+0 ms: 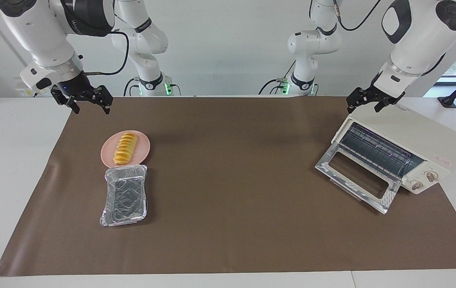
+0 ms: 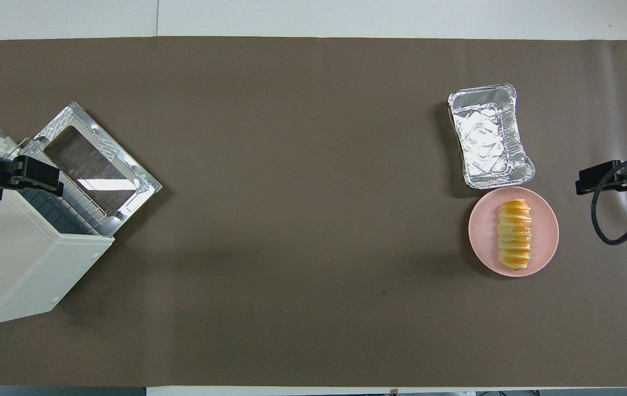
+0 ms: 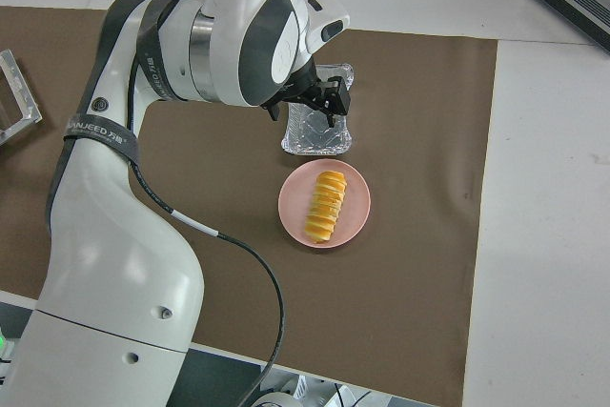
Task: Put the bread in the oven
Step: 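Reach the right gripper down to the yellow bread on the pink plate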
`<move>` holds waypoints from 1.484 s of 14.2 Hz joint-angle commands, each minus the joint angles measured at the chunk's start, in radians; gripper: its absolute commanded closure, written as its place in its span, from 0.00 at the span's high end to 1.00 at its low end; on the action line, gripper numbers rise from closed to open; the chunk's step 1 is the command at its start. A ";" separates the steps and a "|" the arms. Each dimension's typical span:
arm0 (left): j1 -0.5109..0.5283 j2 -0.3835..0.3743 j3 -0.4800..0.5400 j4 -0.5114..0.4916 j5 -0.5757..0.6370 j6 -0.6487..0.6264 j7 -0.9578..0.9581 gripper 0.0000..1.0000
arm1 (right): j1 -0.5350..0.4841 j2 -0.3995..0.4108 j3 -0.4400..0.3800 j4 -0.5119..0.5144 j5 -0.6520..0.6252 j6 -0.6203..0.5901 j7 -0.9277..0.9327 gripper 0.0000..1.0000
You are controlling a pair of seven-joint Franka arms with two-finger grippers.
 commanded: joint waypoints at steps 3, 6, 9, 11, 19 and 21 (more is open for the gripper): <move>0.011 -0.016 -0.002 -0.019 -0.016 0.016 0.007 1.00 | -0.007 -0.010 0.002 -0.013 0.017 -0.010 0.014 1.00; 0.011 -0.016 -0.002 -0.019 -0.017 0.016 0.007 1.00 | -0.007 -0.033 0.002 -0.067 0.017 0.012 0.017 1.00; 0.011 -0.016 -0.002 -0.019 -0.016 0.016 0.009 1.00 | -0.007 -0.065 0.002 -0.217 0.017 0.178 0.015 1.00; 0.011 -0.016 -0.002 -0.018 -0.016 0.016 0.007 1.00 | -0.007 -0.036 0.002 -0.242 0.017 0.205 0.030 1.00; 0.011 -0.016 -0.002 -0.019 -0.016 0.016 0.007 1.00 | 0.022 0.033 0.004 -0.532 0.019 0.554 0.169 1.00; 0.011 -0.016 -0.002 -0.018 -0.016 0.016 0.009 1.00 | 0.019 0.048 0.004 -0.579 0.019 0.602 0.163 1.00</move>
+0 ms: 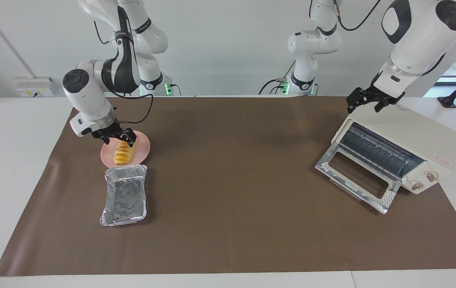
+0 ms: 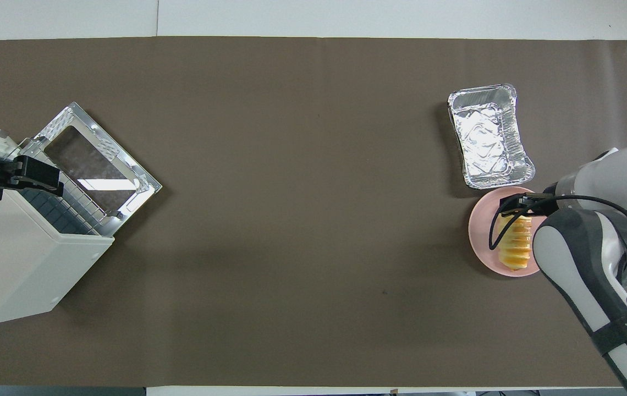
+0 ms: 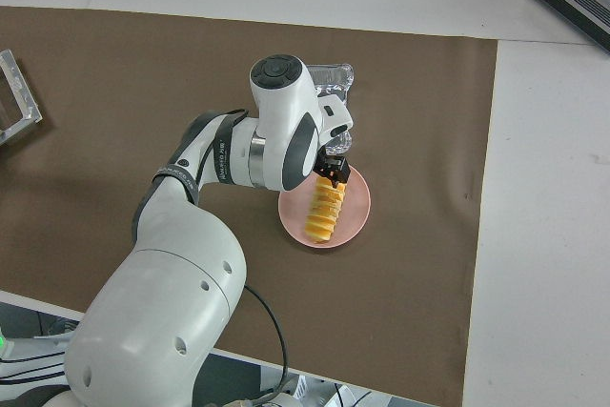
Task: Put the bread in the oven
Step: 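Grasp the yellow bread rolls with the right gripper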
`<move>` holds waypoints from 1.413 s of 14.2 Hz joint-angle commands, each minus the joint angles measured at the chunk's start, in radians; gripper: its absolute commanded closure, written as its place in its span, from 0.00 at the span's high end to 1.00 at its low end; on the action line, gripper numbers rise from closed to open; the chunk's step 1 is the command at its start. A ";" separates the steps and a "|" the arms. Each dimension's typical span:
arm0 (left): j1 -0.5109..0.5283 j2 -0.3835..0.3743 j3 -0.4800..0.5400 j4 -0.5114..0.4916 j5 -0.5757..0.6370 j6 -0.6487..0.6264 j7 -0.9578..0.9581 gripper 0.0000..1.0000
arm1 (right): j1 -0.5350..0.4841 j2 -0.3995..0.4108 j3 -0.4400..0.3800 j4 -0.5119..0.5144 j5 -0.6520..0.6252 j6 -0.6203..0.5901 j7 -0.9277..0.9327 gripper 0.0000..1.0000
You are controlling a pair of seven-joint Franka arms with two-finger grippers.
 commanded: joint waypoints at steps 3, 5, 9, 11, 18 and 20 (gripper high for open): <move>0.011 -0.016 -0.002 -0.019 -0.017 0.016 0.009 1.00 | -0.006 -0.017 0.004 -0.114 0.018 0.084 -0.010 1.00; 0.011 -0.016 -0.002 -0.019 -0.017 0.016 0.009 1.00 | -0.014 -0.019 0.004 -0.151 0.018 0.144 -0.019 1.00; 0.011 -0.016 -0.002 -0.018 -0.016 0.016 0.007 1.00 | -0.023 -0.019 0.002 -0.186 0.018 0.192 -0.036 0.64; 0.011 -0.016 -0.002 -0.019 -0.017 0.016 0.007 1.00 | -0.023 -0.019 0.004 -0.186 0.018 0.190 -0.036 0.21; 0.011 -0.016 -0.002 -0.018 -0.017 0.016 0.007 1.00 | -0.014 -0.034 0.004 -0.050 0.030 -0.031 -0.026 0.06; 0.011 -0.016 -0.002 -0.019 -0.017 0.016 0.009 1.00 | -0.011 -0.045 0.004 0.016 0.041 -0.113 -0.026 0.06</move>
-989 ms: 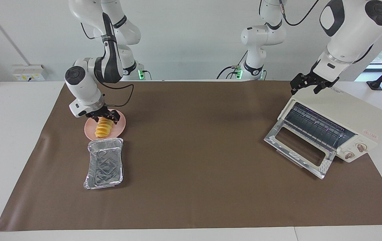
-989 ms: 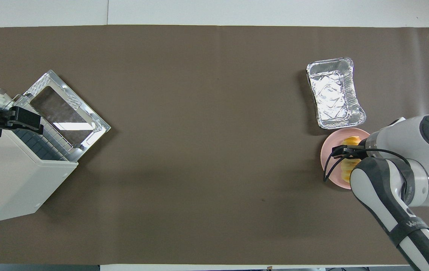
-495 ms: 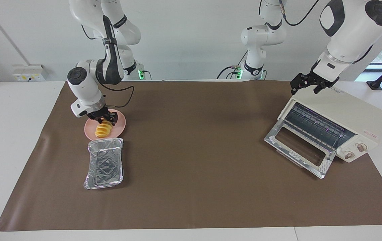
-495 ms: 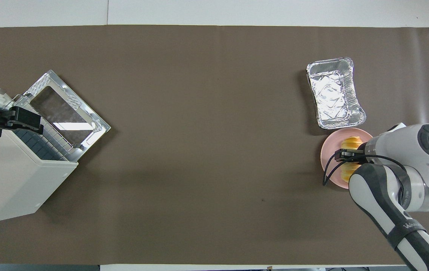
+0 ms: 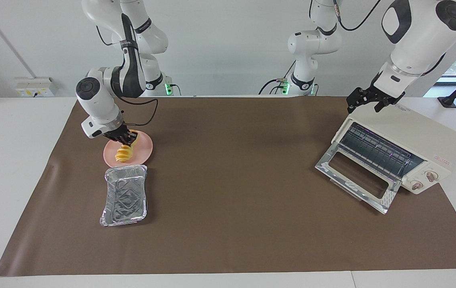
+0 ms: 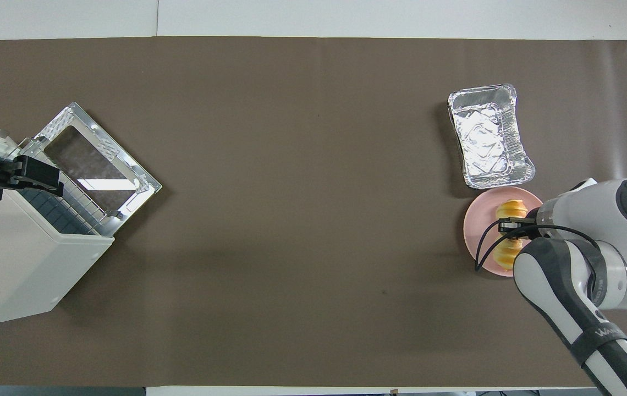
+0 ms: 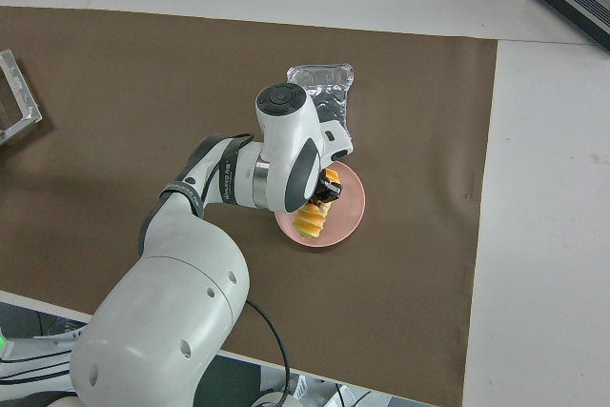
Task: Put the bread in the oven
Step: 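Lift the bread and lower it into the foil tray, then release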
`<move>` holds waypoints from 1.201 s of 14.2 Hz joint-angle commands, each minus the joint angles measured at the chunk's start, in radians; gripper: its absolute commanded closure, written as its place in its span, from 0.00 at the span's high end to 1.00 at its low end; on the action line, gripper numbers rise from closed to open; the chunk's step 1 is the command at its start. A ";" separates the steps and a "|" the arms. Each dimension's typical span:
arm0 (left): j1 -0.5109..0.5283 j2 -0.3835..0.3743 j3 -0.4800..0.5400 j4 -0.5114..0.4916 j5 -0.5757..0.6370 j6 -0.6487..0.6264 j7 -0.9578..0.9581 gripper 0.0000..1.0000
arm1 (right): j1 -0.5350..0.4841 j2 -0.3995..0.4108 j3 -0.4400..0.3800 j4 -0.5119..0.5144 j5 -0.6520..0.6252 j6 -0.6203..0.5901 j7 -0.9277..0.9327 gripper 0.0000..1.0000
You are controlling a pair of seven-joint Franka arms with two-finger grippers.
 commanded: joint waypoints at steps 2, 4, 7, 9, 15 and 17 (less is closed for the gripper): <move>0.011 -0.016 -0.002 -0.019 -0.017 0.016 0.009 1.00 | -0.002 -0.006 0.004 0.145 0.026 -0.123 -0.028 0.06; 0.011 -0.016 -0.002 -0.019 -0.017 0.016 0.009 1.00 | -0.004 0.042 0.003 0.236 0.025 -0.112 -0.048 0.06; 0.011 -0.016 -0.002 -0.019 -0.017 0.016 0.007 1.00 | -0.017 0.141 0.003 0.371 0.015 -0.082 -0.090 0.05; 0.011 -0.016 -0.002 -0.019 -0.017 0.016 0.009 1.00 | -0.023 0.218 0.001 0.431 0.017 -0.036 -0.125 0.05; 0.011 -0.016 -0.002 -0.019 -0.016 0.016 0.007 1.00 | -0.007 0.401 0.004 0.587 0.017 0.043 -0.162 0.05; 0.011 -0.016 -0.002 -0.019 -0.017 0.016 0.009 1.00 | 0.028 0.419 0.004 0.583 0.026 0.052 -0.153 0.17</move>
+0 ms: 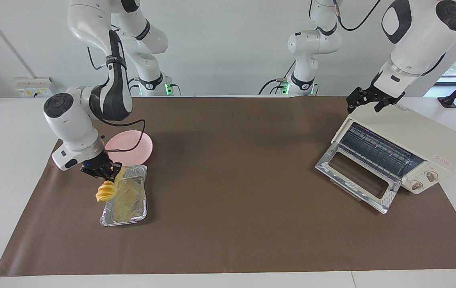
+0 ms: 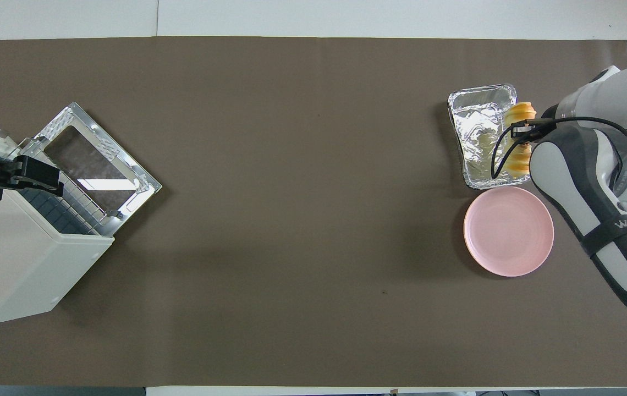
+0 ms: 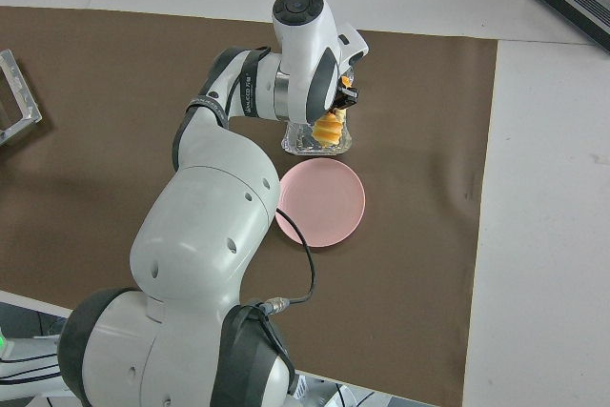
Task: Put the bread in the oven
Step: 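Lift the bread and lower it into the foil tray, then release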
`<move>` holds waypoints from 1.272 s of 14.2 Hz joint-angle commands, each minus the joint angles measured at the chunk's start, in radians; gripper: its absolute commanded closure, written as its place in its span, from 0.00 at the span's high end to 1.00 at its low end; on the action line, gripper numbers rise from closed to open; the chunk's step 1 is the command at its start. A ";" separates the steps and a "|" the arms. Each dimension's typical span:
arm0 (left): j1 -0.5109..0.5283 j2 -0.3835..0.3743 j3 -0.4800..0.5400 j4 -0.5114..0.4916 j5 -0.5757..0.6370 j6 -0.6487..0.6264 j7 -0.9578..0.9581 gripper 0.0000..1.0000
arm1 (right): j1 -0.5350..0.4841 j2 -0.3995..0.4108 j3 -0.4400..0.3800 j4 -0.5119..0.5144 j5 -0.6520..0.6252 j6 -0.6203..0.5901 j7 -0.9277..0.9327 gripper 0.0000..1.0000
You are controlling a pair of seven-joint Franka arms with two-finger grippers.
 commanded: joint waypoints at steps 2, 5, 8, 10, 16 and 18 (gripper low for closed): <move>0.011 -0.016 -0.002 -0.018 -0.016 0.016 0.009 1.00 | 0.031 0.058 0.003 0.050 0.021 -0.012 -0.016 0.21; 0.011 -0.016 -0.002 -0.018 -0.017 0.016 0.009 1.00 | 0.034 0.059 0.003 -0.002 0.019 0.042 0.021 0.81; 0.011 -0.016 -0.002 -0.019 -0.017 0.016 0.007 1.00 | 0.028 0.056 0.003 0.001 0.019 0.027 0.012 1.00; 0.011 -0.016 -0.002 -0.018 -0.017 0.016 0.009 1.00 | 0.012 0.059 0.002 0.016 0.015 0.017 -0.049 1.00; 0.011 -0.016 -0.002 -0.019 -0.017 0.016 0.007 1.00 | -0.067 0.118 0.000 0.035 0.013 0.116 -0.229 0.98; 0.011 -0.016 -0.002 -0.019 -0.017 0.016 0.007 1.00 | -0.066 0.122 0.000 0.035 0.018 0.120 -0.228 0.94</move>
